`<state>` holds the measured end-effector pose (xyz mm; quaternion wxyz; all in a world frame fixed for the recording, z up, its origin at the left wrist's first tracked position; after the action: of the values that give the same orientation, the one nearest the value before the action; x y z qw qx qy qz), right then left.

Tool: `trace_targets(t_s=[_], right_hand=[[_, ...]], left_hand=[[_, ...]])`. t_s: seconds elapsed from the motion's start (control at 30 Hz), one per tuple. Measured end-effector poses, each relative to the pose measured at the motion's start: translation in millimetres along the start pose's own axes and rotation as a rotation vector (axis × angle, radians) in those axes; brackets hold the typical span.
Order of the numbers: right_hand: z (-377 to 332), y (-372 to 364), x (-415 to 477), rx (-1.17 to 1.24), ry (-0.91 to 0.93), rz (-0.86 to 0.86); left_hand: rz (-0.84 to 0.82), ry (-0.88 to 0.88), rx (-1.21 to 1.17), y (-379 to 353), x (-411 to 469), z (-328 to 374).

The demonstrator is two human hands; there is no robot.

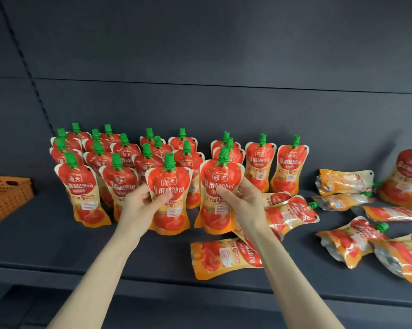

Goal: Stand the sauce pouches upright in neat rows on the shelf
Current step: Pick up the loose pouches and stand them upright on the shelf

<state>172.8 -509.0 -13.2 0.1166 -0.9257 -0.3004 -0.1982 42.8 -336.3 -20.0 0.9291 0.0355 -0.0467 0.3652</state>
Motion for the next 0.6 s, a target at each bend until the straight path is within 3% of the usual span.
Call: trace_targets(t_s=[0.27,0.47,0.6], right_hand=[[34.0,-30.2,-11.5,-0.044,-0.066,0.043],[46.9,-29.5,-16.1,-0.265,-0.063,-0.034],[50.0,-24.4,-15.4,-0.354,-0.041,-0.006]], left_hand=[[-0.126,0.01,0.032,18.3,13.6,-27.6],[-0.237,-0.004,0.13,14.4,11.7,-41.8],[-0.201,-0.043,0.167,18.9,7.1,-50.9]])
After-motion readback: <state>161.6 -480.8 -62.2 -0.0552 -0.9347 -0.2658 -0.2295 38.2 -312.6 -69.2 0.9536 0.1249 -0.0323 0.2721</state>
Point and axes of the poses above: each hand's wrist, its own x-axis towards the middle knuckle, its own y-axis out of the back of the hand, z = x × y, the point moved 6 cm from there along x, towards the middle knuckle, and after that the axes turned 7 degrees about y, right-handed, at the moved point
